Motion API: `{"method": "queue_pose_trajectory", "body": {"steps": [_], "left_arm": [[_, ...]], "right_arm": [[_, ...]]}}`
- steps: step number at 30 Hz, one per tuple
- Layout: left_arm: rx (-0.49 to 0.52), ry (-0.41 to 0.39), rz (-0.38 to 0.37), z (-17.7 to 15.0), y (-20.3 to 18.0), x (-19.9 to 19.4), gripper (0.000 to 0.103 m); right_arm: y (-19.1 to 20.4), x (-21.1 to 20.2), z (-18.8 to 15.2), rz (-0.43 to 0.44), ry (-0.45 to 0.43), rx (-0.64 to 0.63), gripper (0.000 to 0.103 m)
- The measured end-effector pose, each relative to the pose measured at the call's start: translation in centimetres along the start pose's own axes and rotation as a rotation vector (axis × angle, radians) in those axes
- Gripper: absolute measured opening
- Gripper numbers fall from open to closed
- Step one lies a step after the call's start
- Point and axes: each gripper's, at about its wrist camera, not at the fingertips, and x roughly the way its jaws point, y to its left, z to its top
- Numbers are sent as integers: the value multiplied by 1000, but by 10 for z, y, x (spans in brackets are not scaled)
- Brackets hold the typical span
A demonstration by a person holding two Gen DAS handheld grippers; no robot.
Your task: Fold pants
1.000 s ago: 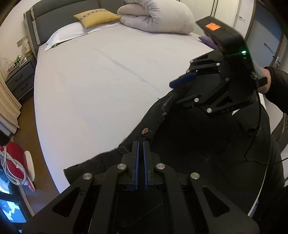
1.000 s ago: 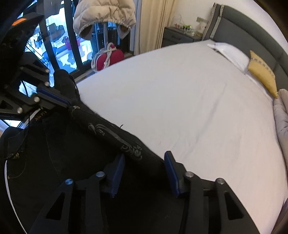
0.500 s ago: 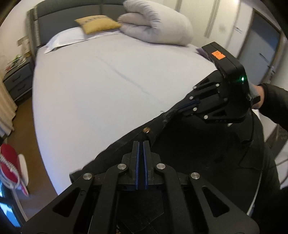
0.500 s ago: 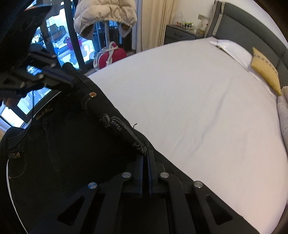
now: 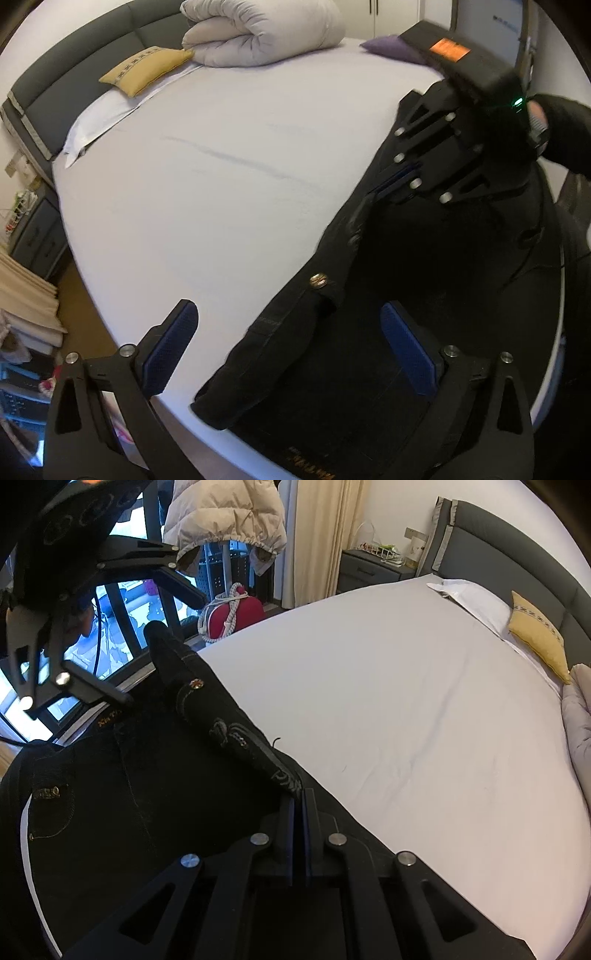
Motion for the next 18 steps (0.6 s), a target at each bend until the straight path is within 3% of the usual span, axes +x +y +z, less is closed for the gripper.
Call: {"method": "queue_pose_trajectory", "body": {"steps": [2,8,11,13,14,18], "left_arm": [[7,22,-10,2,2,5,83],[112,157,27,8,5,37,81],[116,179,13,12,12,52,80],[120,175,-5,14,11,56,37],[114,180,-10,14,11,57,5],[129,143,32,14,-2,52,4]], "right_arm": [[2,-2,-1,0,-6,0,4],[2,-6,2,-2,-19,-4,4],[4,-8,0,-9,-18,-16,4],[4,-8,-2,-10,-17,-19,4],[4,-9,-3,-10,-18,-17,4],[3,-10,-2,-21,-22,-13,4]]}}
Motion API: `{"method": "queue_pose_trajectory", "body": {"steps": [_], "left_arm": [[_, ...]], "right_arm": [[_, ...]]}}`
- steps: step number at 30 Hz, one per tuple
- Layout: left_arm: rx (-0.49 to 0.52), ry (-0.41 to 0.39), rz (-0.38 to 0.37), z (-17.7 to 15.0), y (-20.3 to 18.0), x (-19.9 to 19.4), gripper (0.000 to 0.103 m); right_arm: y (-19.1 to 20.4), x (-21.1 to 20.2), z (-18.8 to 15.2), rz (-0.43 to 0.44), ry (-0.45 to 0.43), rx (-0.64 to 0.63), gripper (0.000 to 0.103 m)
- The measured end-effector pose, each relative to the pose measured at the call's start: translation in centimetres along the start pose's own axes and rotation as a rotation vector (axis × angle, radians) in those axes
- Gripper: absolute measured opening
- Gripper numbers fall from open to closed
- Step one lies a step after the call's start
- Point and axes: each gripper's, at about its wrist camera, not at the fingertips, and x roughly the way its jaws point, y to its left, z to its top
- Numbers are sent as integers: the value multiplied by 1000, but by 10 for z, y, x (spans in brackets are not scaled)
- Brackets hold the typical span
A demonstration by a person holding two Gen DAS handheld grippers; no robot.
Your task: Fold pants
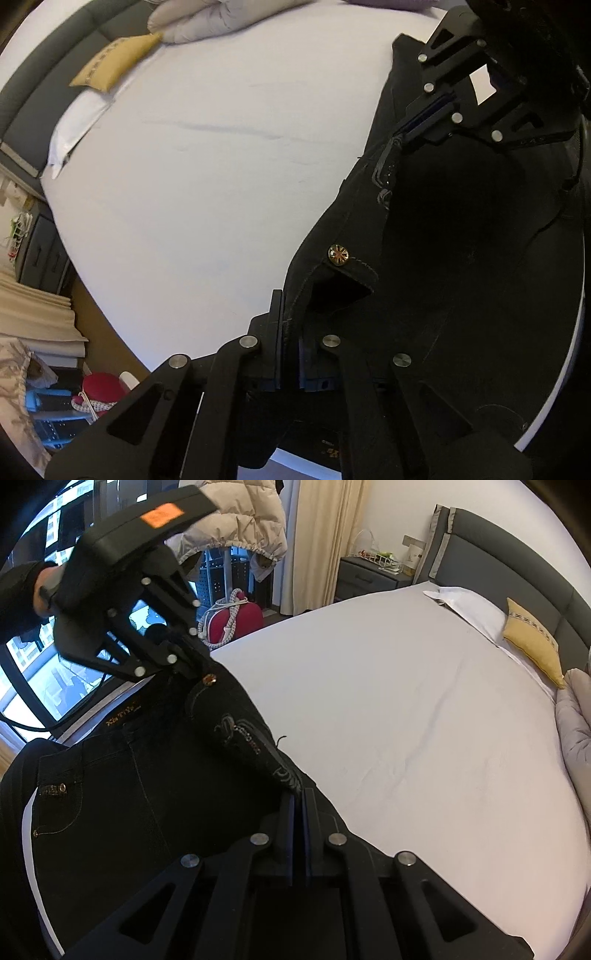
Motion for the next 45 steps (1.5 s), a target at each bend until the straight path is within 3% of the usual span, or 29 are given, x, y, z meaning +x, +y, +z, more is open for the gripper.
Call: {"method": "queue_pose_trajectory", "body": {"steps": [10,18,19,23,28,33,38,45], "left_arm": [[36,-59,-24,-28,-62,-25,4],[83,-77,-20,-48,-125,-28,4],[95,-77,-20,-64,-131,-34,4],[160,-43,-13,-66,-171,-24,4],[241,-11,4,-74,-204,-11,4],[369,30,38,-85,-245,1,4],[407,58,47,-89,-267,11,4],[422,90,81,-96,-288,15,4]], "right_arm": [[29,-14,-5,-14,-3,-97,4],[115,-17,-49,-54,173,-574,3],[131,-19,-61,-77,195,-671,3],[173,-22,-97,-142,244,-939,3],[202,-19,-136,-194,285,-1164,3],[222,-20,-162,-222,304,-1267,3],[239,-28,-180,-215,309,-1329,3],[261,-31,-173,-195,288,-1277,3]]}}
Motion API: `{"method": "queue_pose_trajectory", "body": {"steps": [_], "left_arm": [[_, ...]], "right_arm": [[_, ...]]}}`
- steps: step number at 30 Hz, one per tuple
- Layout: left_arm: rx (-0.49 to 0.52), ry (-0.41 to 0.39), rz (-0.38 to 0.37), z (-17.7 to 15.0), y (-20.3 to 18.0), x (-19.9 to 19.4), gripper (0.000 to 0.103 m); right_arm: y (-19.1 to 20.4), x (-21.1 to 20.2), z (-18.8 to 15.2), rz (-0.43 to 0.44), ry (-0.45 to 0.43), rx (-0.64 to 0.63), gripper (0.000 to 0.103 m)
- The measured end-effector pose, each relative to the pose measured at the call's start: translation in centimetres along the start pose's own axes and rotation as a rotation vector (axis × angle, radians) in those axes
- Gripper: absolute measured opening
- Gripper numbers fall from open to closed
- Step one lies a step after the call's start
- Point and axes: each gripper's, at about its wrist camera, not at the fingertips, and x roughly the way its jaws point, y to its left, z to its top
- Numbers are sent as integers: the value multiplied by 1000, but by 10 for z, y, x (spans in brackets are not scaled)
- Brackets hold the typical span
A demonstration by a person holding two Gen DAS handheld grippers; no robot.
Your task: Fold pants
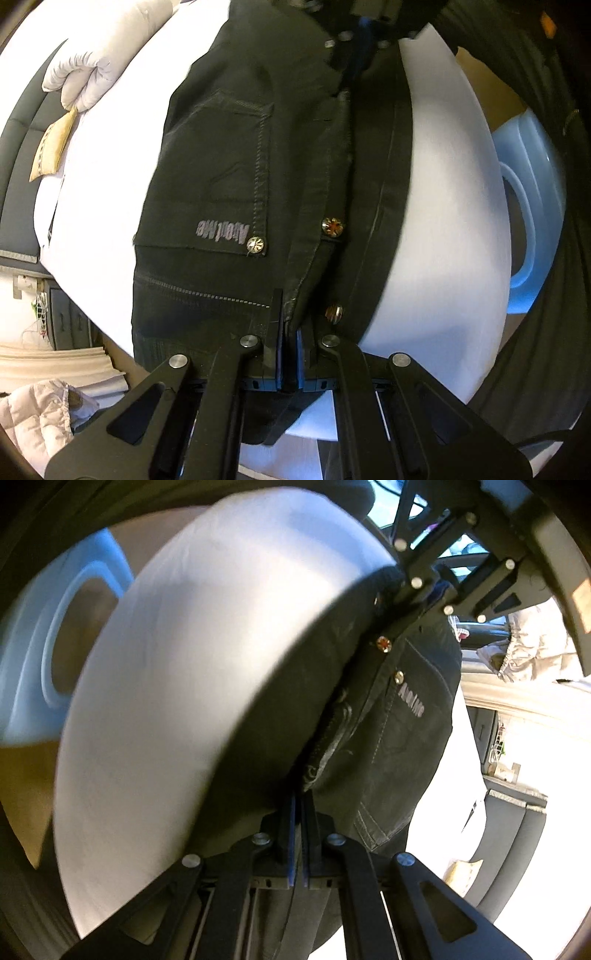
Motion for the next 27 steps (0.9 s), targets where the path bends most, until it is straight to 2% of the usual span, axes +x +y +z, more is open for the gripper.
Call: {"method": "queue_pose_trajectory", "body": {"steps": [6,7,8,15,19,20,21,22,24,26,27], "left_arm": [[-58,9,-1,6,10,8,4],[-68,8,-1,-10,17,0,4],[-78,7,-2,-10,17,1,4],[-114,-6,-4,-15,19,13,4],[-95,-12,38,-17,8,12,5],[-92,-12,51,-16,6,12,6],[-99,-10,53,-34,2,6,8],[-111,-2,50,-37,3,2,9],[-166,13,9,-43,11,-8,16],[-214,15,2,-50,16,-21,21],[-233,17,9,-54,19,-26,29]], "right_arm": [[-6,-7,18,6,-34,62,3],[-9,-7,18,7,-39,73,3],[-9,-7,20,9,-42,81,3],[13,-21,30,7,-41,113,3],[19,-20,31,4,-26,127,5],[20,-18,32,4,-23,132,5],[21,-16,33,2,-20,135,6],[23,-16,34,-1,-18,137,7],[24,-16,35,-5,-15,155,7],[23,-16,35,-4,-15,176,7],[22,-16,35,-3,-14,183,7]]}}
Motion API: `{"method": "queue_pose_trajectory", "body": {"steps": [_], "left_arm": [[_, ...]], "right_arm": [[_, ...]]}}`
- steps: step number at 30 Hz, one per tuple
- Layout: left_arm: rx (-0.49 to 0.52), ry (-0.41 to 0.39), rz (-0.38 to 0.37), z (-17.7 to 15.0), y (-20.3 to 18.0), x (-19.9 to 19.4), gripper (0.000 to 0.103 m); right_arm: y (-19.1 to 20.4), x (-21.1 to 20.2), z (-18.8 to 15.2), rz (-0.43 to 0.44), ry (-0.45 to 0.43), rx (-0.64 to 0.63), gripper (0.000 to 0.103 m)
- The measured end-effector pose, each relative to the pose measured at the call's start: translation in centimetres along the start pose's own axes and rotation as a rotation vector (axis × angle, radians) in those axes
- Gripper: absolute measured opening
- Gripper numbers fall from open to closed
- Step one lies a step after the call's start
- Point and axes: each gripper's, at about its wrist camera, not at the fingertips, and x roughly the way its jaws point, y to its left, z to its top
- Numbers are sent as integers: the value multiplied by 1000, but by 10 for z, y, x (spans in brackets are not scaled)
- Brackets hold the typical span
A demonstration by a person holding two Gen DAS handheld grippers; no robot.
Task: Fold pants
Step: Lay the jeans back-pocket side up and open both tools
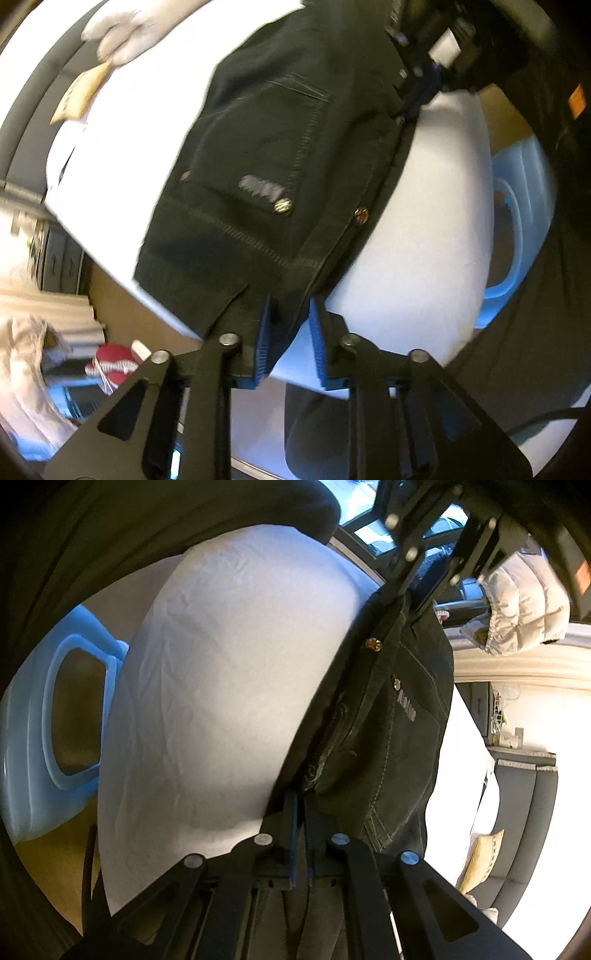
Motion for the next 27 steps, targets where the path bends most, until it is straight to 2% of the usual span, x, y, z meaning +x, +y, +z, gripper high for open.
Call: {"method": "queue_pose_trajectory", "body": {"steps": [1,2,3,7,10,12,14,15,16,17,19,21,23,25,27], "left_arm": [[-21,5,18,-2,4,-5,35],[-55,2,49,-3,9,-11,52],[-76,-9,63,-5,11,-17,59],[-203,-106,47,9,20,-37,59],[-321,-182,-4,30,20,-31,59],[-387,-181,-60,45,13,-10,59],[-453,-105,-149,54,2,31,59],[-483,-95,-153,53,-2,44,59],[-518,-130,-149,50,-3,47,59],[-559,-145,-169,47,0,48,60],[-651,-155,-226,40,10,48,59],[-670,-145,-243,36,11,47,59],[-659,-127,-226,36,9,46,59],[-661,-101,-212,41,9,44,60],[-663,-92,-189,48,10,40,60]], "right_arm": [[0,0,1,0,3,4,7],[1,0,2,-1,8,6,7],[1,1,4,-2,15,10,7],[1,3,9,-9,31,65,7],[1,6,9,-18,26,121,7],[1,6,10,-38,24,162,8],[-2,4,8,-58,16,233,12],[-4,1,5,-68,12,274,21],[-6,-1,1,-76,12,330,35],[-10,-6,-5,-86,6,401,42],[-17,-20,-25,-64,-33,560,77],[-26,-37,-58,-33,-91,783,80],[-40,-47,-110,14,-128,1094,80],[-52,-49,-178,69,-146,1433,67],[-54,-52,-265,92,-180,1787,65]]}}
